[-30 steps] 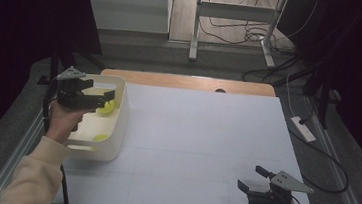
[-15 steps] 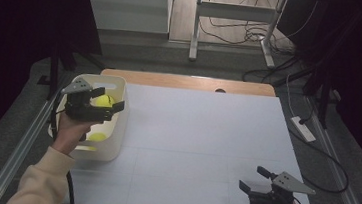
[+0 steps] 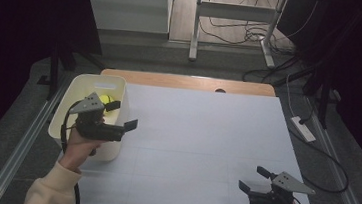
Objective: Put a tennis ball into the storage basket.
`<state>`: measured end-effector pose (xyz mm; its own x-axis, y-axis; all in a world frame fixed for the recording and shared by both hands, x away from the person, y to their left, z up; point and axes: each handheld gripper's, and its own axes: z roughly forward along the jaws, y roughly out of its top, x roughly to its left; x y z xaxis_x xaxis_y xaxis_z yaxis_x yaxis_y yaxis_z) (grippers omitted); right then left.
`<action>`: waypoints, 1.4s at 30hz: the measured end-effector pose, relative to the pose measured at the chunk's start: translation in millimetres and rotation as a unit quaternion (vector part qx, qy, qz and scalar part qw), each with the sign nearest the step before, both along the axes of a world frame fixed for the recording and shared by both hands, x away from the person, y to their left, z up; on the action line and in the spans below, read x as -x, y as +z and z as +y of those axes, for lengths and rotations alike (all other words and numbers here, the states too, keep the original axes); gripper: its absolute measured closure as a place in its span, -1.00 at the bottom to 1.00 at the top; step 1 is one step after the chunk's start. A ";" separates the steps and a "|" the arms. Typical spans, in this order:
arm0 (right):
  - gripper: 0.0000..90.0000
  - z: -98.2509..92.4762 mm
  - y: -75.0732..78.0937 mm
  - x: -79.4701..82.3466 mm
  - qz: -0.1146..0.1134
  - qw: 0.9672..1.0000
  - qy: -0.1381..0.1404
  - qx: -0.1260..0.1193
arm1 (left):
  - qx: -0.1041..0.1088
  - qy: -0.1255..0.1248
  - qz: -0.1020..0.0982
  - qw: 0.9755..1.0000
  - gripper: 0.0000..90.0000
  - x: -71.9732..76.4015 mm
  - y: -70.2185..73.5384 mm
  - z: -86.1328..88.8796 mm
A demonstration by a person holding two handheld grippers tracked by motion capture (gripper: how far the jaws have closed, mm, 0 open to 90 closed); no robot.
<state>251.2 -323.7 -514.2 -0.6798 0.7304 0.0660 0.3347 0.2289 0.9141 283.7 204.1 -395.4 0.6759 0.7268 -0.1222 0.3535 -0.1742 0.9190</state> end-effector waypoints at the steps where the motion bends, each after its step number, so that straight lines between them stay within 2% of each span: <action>1: -0.76 -0.1 0.0 0.0 0.000 1.000 0.000 0.000 | -0.003 -0.004 0.000 1.000 -0.81 1.2 -0.7 -2.6; 10: -0.76 -0.7 0.1 0.3 -0.001 1.000 -0.001 0.000 | -0.011 -0.049 0.001 0.999 -0.80 17.5 -12.4 -24.6; 12: -0.76 -0.4 0.2 0.6 0.001 1.000 -0.001 -0.001 | -0.011 -0.052 -0.001 0.999 -0.80 19.8 -14.2 -27.3; 18: -0.76 -0.4 0.0 0.5 0.001 1.000 -0.001 0.000 | -0.024 -0.086 0.001 0.996 -0.78 33.5 -29.6 -42.8; 25: -0.76 -0.2 -0.1 0.6 0.001 1.000 -0.001 0.000 | -0.044 -0.093 0.008 0.995 -0.78 40.5 -48.3 -50.3; 32: -0.76 0.1 -0.2 0.5 0.000 1.000 -0.001 0.000 | -0.049 -0.095 0.016 0.994 -0.79 42.5 -65.8 -50.4; 33: -0.76 -0.1 -0.2 0.5 0.001 1.000 -0.001 0.000 | -0.053 -0.096 0.017 0.994 -0.79 43.5 -71.7 -49.7; 42: -0.76 0.3 -0.2 -0.1 0.000 1.000 0.000 -0.001 | -0.059 -0.093 0.022 0.994 -0.79 46.3 -87.6 -44.3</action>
